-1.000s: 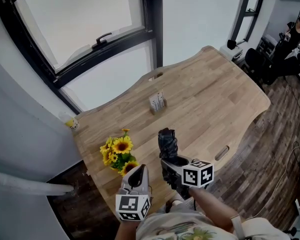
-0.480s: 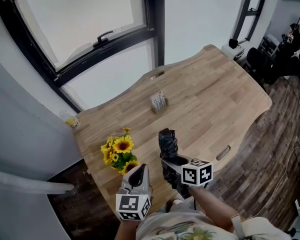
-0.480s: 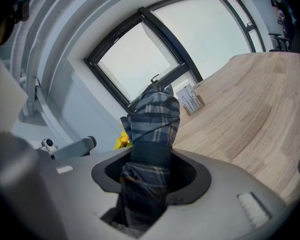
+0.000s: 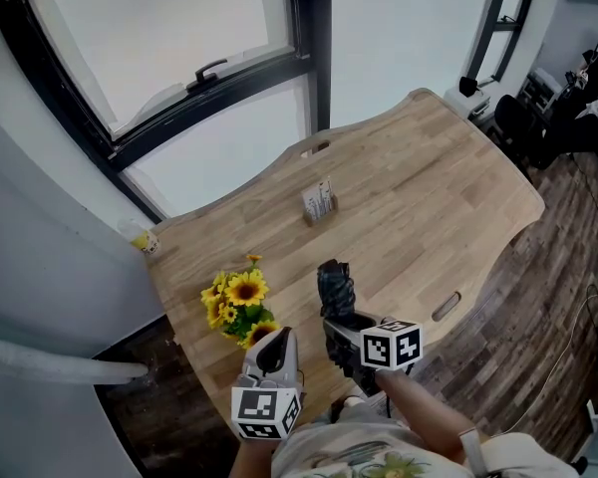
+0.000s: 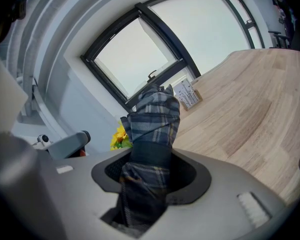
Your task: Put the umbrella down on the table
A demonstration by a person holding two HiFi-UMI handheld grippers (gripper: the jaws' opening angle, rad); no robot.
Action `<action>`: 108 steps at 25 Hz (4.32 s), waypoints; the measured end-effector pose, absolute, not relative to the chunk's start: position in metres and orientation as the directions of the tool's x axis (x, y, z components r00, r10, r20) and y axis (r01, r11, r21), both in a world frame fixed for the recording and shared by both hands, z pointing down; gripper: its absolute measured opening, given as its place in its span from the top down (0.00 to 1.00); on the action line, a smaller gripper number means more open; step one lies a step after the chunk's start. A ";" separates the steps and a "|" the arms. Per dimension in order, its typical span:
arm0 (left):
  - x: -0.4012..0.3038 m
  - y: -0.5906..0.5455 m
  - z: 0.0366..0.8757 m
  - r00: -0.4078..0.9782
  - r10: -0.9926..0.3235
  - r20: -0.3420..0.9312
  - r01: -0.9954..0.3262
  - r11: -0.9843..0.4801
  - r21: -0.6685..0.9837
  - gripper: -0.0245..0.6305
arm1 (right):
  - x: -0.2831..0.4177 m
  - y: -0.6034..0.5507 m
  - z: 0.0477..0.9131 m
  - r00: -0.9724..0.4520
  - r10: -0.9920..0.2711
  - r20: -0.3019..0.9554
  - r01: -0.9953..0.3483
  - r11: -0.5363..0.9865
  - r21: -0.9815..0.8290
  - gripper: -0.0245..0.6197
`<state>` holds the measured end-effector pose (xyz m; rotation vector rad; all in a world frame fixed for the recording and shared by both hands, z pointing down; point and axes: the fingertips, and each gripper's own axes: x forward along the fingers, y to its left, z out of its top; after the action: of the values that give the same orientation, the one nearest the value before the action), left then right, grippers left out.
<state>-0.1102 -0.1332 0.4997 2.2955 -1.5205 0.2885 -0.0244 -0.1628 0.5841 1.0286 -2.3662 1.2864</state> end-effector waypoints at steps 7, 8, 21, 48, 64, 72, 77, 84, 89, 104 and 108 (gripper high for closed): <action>-0.109 -0.135 0.502 0.401 -0.837 0.372 -0.916 -0.351 0.197 0.96 | -0.024 -0.164 0.593 -0.710 -0.447 0.544 -0.699 0.352 -0.623 0.66; -0.109 -0.135 0.503 0.401 -0.837 0.372 -0.915 -0.351 0.198 0.96 | -0.024 -0.164 0.594 -0.710 -0.446 0.545 -0.699 0.351 -0.623 0.66; -0.111 -0.136 0.506 0.403 -0.833 0.379 -0.915 -0.350 0.202 0.96 | -0.027 -0.163 0.609 -0.701 -0.427 0.571 -0.710 0.337 -0.619 0.66; -0.116 -0.137 0.513 0.393 -0.827 0.402 -0.919 -0.338 0.203 0.96 | -0.034 -0.160 0.659 -0.684 -0.350 0.641 -0.730 0.305 -0.612 0.66; -0.123 -0.138 0.517 0.383 -0.824 0.417 -0.923 -0.328 0.198 0.96 | -0.039 -0.159 0.685 -0.670 -0.304 0.678 -0.743 0.285 -0.606 0.66; -0.123 -0.138 0.520 0.382 -0.822 0.422 -0.924 -0.329 0.195 0.96 | -0.039 -0.158 0.697 -0.658 -0.284 0.697 -0.752 0.289 -0.592 0.66; -0.124 -0.138 0.520 0.381 -0.822 0.423 -0.924 -0.328 0.196 0.96 | -0.037 -0.158 0.706 -0.645 -0.277 0.712 -0.763 0.281 -0.581 0.66; -0.122 -0.138 0.522 0.379 -0.821 0.428 -0.925 -0.326 0.194 0.96 | -0.034 -0.155 0.718 -0.633 -0.264 0.727 -0.773 0.267 -0.576 0.65; -0.122 -0.138 0.522 0.374 -0.822 0.430 -0.927 -0.322 0.191 0.96 | -0.035 -0.154 0.723 -0.633 -0.265 0.727 -0.773 0.272 -0.573 0.65; -0.119 -0.132 0.526 0.372 -0.818 0.438 -0.928 -0.321 0.190 0.96 | -0.037 -0.149 0.731 -0.612 -0.256 0.748 -0.784 0.315 -0.534 0.62; -0.119 -0.132 0.526 0.371 -0.820 0.435 -0.928 -0.321 0.188 0.96 | -0.041 -0.149 0.730 -0.625 -0.251 0.739 -0.775 0.317 -0.547 0.55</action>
<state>-0.1193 -0.1321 0.5261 2.2350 -1.5189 0.3650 -0.0413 -0.1488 0.7295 0.9033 -2.0550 1.2864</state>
